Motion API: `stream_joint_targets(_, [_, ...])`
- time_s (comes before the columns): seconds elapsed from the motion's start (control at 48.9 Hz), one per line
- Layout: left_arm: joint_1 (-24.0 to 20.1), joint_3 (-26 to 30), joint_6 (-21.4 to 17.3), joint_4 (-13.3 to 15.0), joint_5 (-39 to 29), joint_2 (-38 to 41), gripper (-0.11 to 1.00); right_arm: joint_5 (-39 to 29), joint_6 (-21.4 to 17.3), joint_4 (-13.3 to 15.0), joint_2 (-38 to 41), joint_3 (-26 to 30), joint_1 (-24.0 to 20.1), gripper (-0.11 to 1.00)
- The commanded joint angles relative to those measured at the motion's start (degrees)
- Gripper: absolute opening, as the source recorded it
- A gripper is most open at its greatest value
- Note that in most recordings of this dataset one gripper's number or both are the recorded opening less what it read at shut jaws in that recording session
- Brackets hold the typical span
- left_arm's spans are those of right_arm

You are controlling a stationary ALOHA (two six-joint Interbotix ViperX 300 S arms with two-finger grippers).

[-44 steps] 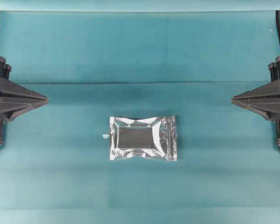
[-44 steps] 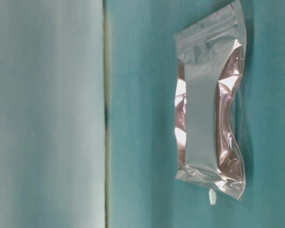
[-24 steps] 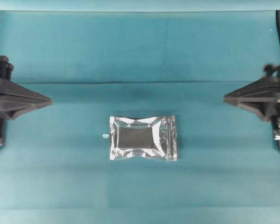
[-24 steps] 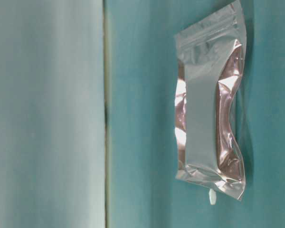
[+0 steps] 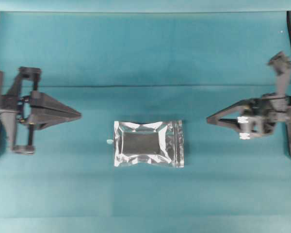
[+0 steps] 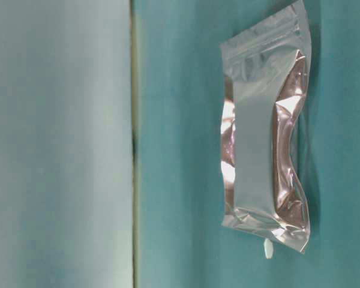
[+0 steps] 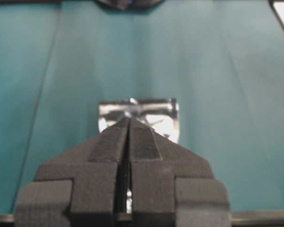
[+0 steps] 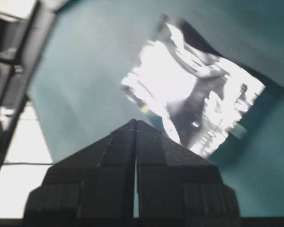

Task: Hand over the silver zip bag and make it stand upright.
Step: 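Move the right gripper to the right edge of the silver zip bag and grasp it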

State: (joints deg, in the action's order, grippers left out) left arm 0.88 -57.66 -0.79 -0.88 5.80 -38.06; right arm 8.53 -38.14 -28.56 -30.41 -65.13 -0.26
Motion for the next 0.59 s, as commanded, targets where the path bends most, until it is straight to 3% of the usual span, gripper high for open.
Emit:
stream_joint_targets(0.0, [0.1,1.9,0.1,-0.2,0.0,1.2,-0.08,0.2,-3.5,-0.2,3.7,1.5,0.0,0.21])
stream_joint_targets(0.164, [0.1,2.2,0.2,-0.2,-0.1,2.2,-0.08,0.3,-8.3,-0.2,9.9,3.0,-0.1,0.66])
stream_joint_targets(0.286, [0.0,2.2,0.2,-0.2,-0.4,2.2,-0.08,0.5,-9.0,-0.2,14.4,4.3,-1.0,0.94])
stream_joint_targets(0.348, [0.1,2.2,0.2,-0.2,-0.4,2.2,-0.08,1.0,-9.1,-0.2,16.3,4.7,-1.4,0.99])
stream_joint_targets(0.573, [0.0,2.2,0.4,-0.2,-0.7,2.4,-0.08,3.5,-9.4,-0.4,23.3,6.6,-2.6,0.98])
